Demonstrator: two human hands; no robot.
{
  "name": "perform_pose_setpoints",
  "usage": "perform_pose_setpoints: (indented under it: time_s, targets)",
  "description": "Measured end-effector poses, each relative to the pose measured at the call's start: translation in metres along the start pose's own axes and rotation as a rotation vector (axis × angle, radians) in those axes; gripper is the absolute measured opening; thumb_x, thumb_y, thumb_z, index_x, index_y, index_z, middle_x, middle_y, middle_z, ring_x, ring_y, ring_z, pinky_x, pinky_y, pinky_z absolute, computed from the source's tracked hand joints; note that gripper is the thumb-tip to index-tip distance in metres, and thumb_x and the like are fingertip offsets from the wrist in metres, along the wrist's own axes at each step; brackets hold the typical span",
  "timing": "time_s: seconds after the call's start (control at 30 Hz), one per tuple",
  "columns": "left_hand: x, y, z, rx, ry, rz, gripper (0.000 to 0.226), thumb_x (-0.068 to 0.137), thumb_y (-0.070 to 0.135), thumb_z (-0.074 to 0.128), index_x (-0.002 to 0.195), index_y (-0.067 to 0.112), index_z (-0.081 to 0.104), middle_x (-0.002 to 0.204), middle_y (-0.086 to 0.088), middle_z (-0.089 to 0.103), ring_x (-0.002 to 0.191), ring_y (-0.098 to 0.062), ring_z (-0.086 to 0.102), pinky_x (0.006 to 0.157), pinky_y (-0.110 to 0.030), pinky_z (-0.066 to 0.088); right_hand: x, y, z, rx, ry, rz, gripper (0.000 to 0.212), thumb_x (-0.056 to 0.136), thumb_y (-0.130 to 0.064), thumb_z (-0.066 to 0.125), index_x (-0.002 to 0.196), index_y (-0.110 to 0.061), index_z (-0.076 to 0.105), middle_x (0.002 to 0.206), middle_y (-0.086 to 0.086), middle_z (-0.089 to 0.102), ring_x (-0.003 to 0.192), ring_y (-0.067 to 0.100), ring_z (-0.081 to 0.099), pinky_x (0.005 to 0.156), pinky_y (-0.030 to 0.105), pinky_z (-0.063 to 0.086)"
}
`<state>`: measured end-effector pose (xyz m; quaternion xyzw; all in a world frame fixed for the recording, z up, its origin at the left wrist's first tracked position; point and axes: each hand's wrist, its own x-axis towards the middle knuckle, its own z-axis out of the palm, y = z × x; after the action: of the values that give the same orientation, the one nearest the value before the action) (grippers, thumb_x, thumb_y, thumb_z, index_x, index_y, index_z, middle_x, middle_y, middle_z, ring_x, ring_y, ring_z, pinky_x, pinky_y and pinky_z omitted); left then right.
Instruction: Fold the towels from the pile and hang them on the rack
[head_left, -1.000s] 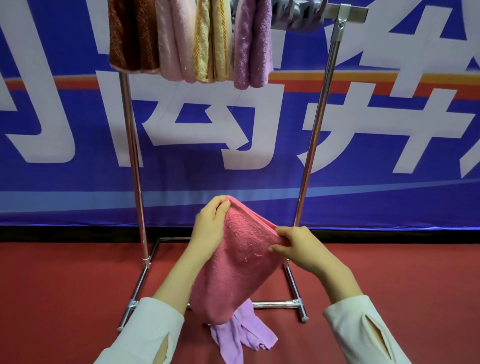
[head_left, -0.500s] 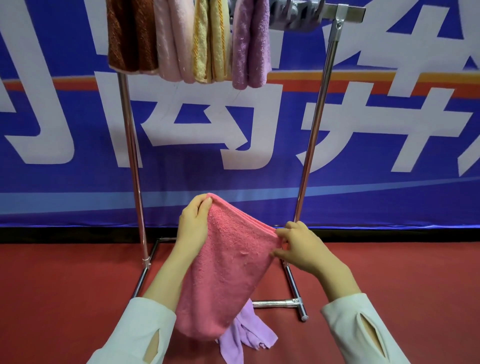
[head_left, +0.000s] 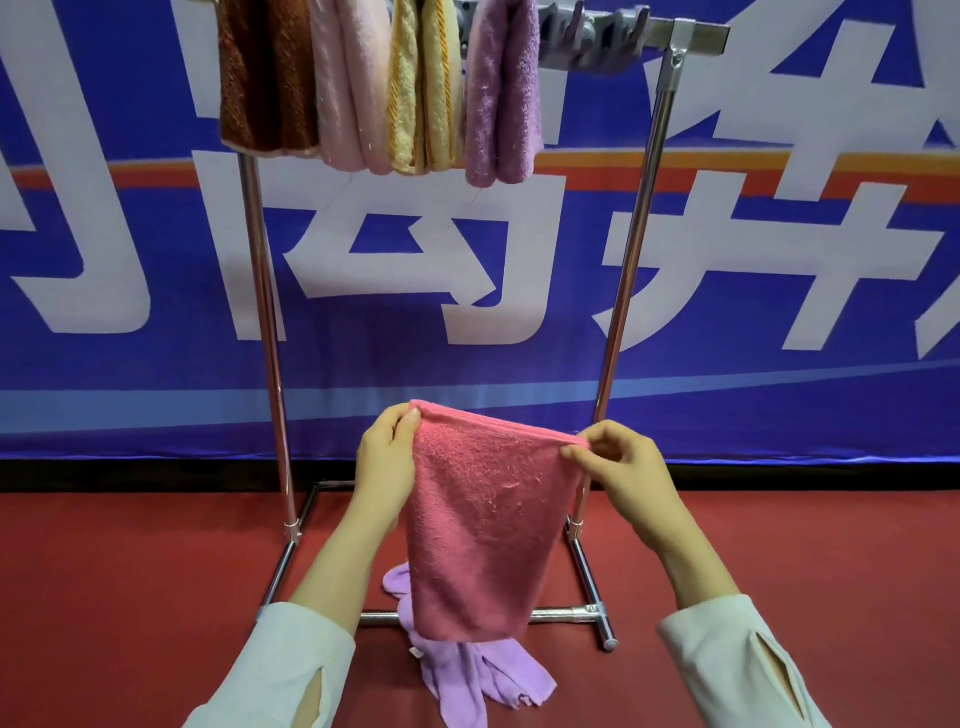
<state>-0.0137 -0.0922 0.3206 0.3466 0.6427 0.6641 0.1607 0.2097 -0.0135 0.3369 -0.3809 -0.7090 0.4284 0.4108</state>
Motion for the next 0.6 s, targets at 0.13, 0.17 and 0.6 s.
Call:
perform_pose_setpoints:
  time_s: [0.13, 0.17, 0.6]
  targets:
    - [-0.001, 0.004, 0.005, -0.114, -0.027, -0.035, 0.020, 0.099, 0.016, 0.047, 0.104, 0.009, 0.065, 0.094, 0.000, 0.064, 0.084, -0.010, 0.053, 0.076, -0.023, 0.043, 0.001, -0.011, -0.005, 0.389, 0.000, 0.077, 0.012, 0.085, -0.001, 0.067, 0.084, -0.012, 0.063, 0.081, 0.003, 0.065, 0.076, 0.012, 0.061, 0.069, 0.025, 0.052]
    - [-0.001, 0.005, 0.006, -0.138, -0.044, -0.038, 0.020, 0.099, 0.015, 0.047, 0.102, 0.009, 0.066, 0.091, 0.001, 0.064, 0.083, -0.010, 0.052, 0.074, -0.022, 0.043, 0.000, -0.014, -0.007, 0.450, -0.001, 0.087, 0.011, 0.086, -0.001, 0.065, 0.087, -0.012, 0.064, 0.083, 0.003, 0.064, 0.075, 0.011, 0.061, 0.066, 0.023, 0.052]
    - [-0.021, 0.029, 0.009, 0.323, -0.038, 0.205, 0.037, 0.089, -0.007, 0.040, 0.076, 0.014, 0.067, 0.095, -0.004, 0.054, 0.079, -0.010, 0.051, 0.070, -0.012, 0.030, -0.008, -0.031, -0.015, 0.510, -0.220, 0.087, 0.025, 0.094, 0.005, 0.045, 0.085, -0.005, 0.065, 0.067, -0.005, 0.063, 0.052, 0.003, 0.050, 0.050, 0.014, 0.040]
